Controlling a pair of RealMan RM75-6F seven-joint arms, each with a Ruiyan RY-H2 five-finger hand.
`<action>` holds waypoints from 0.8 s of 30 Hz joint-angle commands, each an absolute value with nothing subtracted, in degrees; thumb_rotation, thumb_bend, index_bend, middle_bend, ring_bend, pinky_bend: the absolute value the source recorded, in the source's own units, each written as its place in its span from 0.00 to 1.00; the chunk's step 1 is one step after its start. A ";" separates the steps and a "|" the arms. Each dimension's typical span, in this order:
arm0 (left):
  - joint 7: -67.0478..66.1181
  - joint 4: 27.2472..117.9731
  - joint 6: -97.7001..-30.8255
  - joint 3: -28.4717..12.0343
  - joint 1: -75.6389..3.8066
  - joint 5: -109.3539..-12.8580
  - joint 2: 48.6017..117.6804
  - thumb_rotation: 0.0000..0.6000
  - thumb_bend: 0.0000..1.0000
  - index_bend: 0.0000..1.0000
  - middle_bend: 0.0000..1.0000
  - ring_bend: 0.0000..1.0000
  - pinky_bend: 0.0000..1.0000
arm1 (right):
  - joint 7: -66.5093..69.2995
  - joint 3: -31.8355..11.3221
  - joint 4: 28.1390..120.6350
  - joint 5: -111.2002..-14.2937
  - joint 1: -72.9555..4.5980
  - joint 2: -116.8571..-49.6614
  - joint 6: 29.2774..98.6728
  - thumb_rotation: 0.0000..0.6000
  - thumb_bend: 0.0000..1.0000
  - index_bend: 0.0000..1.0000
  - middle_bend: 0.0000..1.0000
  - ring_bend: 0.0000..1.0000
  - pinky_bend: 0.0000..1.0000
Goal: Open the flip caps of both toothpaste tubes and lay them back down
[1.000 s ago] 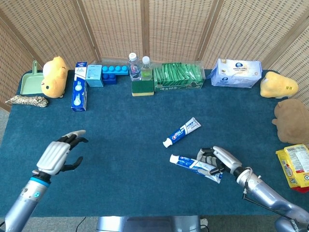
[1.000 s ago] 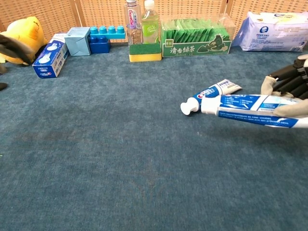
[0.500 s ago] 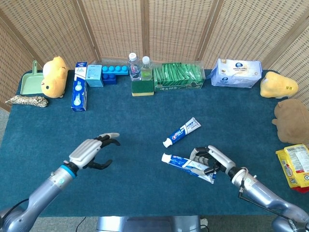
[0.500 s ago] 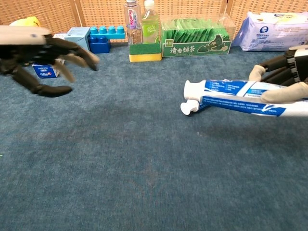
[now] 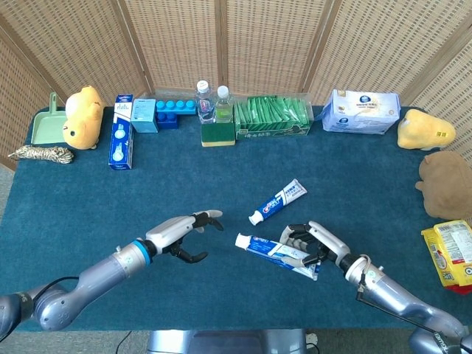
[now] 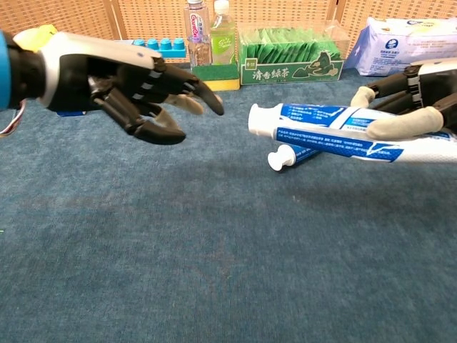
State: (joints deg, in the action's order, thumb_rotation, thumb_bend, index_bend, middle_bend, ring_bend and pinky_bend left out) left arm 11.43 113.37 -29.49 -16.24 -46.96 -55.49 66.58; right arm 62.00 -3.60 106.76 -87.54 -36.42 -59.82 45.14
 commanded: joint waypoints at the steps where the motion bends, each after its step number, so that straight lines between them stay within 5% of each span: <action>1: 12.79 112.40 -27.30 -16.75 -49.01 -53.83 66.48 1.00 0.35 0.21 0.06 0.04 0.22 | 63.27 -3.49 106.59 -87.28 -36.57 -60.26 45.09 1.00 0.46 0.89 0.76 0.66 0.71; 24: 12.89 109.55 -26.86 -13.90 -57.33 -48.28 68.60 1.00 0.35 0.24 0.07 0.04 0.23 | 62.86 -1.94 106.82 -87.80 -37.19 -62.31 45.60 1.00 0.46 0.89 0.76 0.66 0.71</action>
State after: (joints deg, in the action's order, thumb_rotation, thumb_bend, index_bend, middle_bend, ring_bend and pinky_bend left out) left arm 12.88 109.53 -26.82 -13.95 -57.26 -48.34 68.54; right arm 62.92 -1.92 106.79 -87.84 -37.14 -62.27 45.64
